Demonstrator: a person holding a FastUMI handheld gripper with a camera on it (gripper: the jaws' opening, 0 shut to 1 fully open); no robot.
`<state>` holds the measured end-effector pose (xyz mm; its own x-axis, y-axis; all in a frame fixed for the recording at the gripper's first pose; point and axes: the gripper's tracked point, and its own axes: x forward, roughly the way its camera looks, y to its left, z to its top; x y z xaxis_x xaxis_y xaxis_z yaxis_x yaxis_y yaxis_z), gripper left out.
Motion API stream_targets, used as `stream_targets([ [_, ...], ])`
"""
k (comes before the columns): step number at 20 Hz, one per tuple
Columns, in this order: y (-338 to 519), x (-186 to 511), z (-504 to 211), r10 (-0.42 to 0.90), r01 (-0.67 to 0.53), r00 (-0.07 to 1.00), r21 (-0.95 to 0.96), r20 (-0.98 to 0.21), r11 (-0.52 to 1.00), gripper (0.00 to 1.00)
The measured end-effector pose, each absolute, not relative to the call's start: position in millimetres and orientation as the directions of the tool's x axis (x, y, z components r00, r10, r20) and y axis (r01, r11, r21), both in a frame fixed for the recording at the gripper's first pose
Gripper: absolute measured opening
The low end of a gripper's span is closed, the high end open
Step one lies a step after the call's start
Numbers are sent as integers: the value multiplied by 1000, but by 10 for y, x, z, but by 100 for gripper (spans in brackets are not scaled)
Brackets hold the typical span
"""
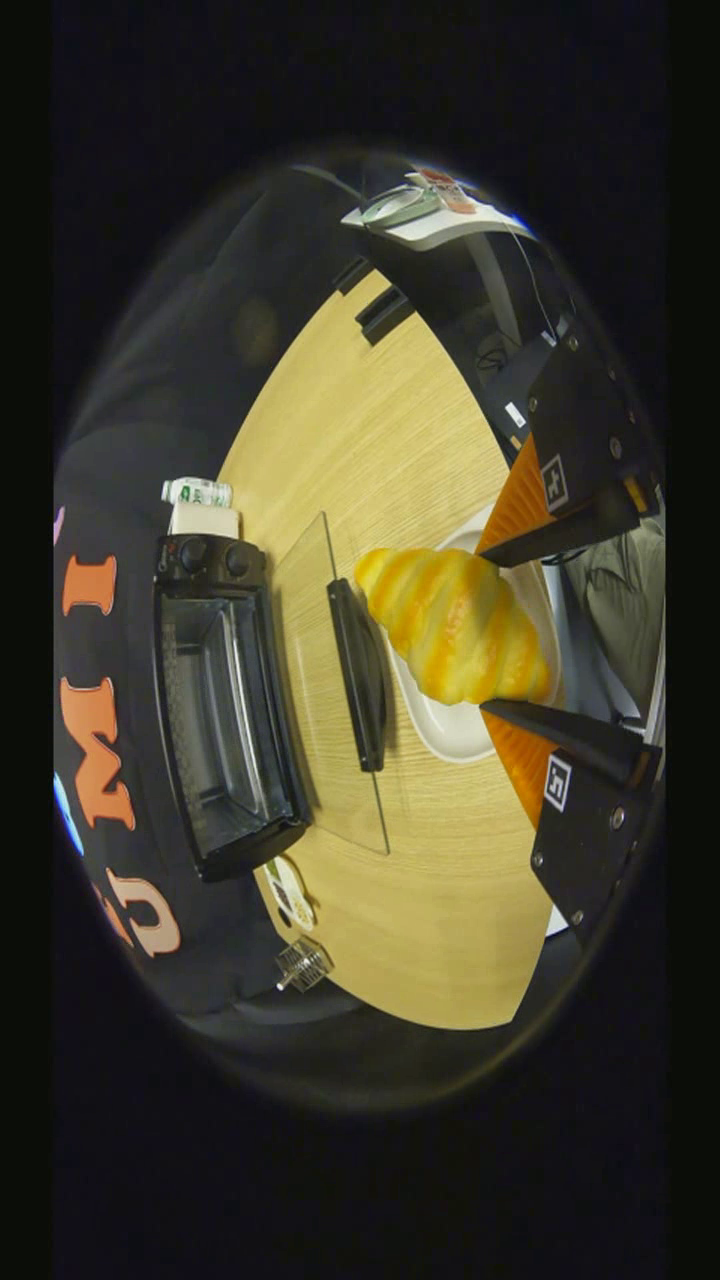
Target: Open the toaster oven, put the food inside, and close the toaster oven door.
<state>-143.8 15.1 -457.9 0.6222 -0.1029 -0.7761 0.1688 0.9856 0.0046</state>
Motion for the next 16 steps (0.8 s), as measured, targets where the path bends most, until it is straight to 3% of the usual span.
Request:
stream_targets([
  [16,625,-116,-3721,87,54,794,213,-601,976,72],
])
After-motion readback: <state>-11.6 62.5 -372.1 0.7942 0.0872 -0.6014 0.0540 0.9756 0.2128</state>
